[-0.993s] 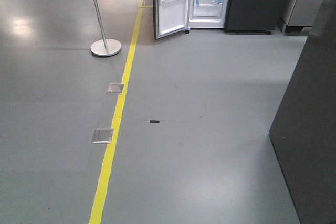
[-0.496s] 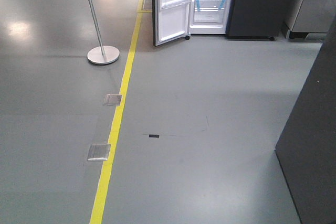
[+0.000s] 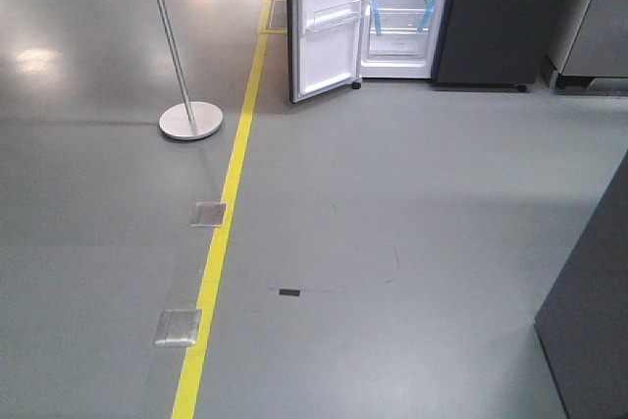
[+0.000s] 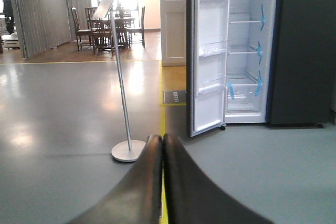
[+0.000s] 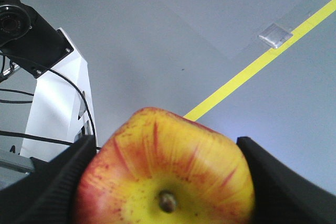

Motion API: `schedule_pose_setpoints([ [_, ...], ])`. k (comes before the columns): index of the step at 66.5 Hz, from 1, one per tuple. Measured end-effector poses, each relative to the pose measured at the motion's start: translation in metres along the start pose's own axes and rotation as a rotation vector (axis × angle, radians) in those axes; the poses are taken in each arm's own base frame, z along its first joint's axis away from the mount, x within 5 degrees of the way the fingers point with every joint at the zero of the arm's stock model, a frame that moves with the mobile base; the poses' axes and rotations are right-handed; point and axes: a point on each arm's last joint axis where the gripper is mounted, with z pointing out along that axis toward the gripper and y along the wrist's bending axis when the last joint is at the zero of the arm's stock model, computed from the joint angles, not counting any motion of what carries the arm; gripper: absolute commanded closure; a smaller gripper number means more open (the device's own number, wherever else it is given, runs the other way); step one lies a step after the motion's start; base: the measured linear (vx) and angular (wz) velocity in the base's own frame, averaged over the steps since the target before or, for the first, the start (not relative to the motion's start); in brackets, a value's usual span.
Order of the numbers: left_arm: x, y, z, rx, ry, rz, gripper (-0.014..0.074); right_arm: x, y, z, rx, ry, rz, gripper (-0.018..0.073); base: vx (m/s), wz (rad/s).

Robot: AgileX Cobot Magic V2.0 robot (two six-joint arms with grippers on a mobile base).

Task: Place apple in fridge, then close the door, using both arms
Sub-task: 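Drive the base up to the open fridge door holding the apple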

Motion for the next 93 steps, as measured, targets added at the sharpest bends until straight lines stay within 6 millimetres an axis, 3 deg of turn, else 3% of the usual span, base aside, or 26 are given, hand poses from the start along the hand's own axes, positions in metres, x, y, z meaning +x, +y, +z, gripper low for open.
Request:
schedule_pose_setpoints([
  [93, 0.0000, 0.0000, 0.0000, 0.000, 0.000, 0.000, 0.0603, 0.0001, 0.0000, 0.0000, 0.000, 0.001, 0.000, 0.0368, 0.30, -0.03],
])
